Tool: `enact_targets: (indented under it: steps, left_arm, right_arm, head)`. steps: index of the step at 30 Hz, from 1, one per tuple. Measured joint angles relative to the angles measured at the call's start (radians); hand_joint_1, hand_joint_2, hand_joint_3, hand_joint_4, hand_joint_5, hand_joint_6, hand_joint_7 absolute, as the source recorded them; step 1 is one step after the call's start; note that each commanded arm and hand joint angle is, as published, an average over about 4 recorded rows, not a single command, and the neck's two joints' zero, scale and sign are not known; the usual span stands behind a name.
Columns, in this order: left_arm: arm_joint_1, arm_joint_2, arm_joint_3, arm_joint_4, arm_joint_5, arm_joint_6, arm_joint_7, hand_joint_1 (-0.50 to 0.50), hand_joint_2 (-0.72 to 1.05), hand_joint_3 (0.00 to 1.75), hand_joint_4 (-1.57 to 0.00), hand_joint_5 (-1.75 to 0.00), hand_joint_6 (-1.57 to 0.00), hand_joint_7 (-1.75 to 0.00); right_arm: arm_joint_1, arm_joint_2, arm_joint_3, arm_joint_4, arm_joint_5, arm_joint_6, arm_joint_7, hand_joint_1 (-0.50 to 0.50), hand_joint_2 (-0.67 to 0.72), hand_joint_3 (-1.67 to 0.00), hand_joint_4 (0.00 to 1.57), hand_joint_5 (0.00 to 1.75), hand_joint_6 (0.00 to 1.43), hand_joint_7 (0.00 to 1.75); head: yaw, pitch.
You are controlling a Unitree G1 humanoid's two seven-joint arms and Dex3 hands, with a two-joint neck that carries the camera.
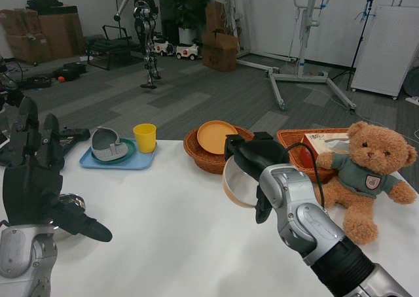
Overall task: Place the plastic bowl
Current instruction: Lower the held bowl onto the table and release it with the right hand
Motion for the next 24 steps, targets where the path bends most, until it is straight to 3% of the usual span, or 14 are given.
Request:
enact_targets:
  steps: [10, 19, 24]
  left_arm:
    - [0.000, 0.000, -0.002, 0.000, -0.001, 0.000, 0.000, -0.50, -0.72, 0.00, 0.00, 0.00, 0.00, 0.00]
    - [0.003, 0.002, -0.007, 0.003, -0.005, 0.000, 0.000, -0.50, -0.72, 0.04, 0.00, 0.00, 0.00, 0.00]
    - [0.004, 0.002, -0.008, 0.003, -0.006, 0.001, 0.000, -0.50, -0.72, 0.02, 0.00, 0.00, 0.00, 0.00]
  right_arm:
    - [-0.001, 0.002, 0.000, 0.043, 0.001, -0.002, -0.001, -0.17, -0.29, -0.71, 1.57, 1.26, 1.23, 1.43]
    - [-0.040, 0.020, 0.004, 0.458, 0.026, -0.092, -0.049, -0.17, -0.29, -0.67, 1.57, 1.50, 1.14, 1.47]
    - [-0.059, 0.039, 0.009, 0.639, 0.038, -0.141, -0.127, -0.17, -0.29, -0.63, 1.51, 1.67, 1.04, 1.48]
  head:
    - [-0.008, -0.007]
    - [-0.007, -0.015]
    - [-0.015, -0.027]
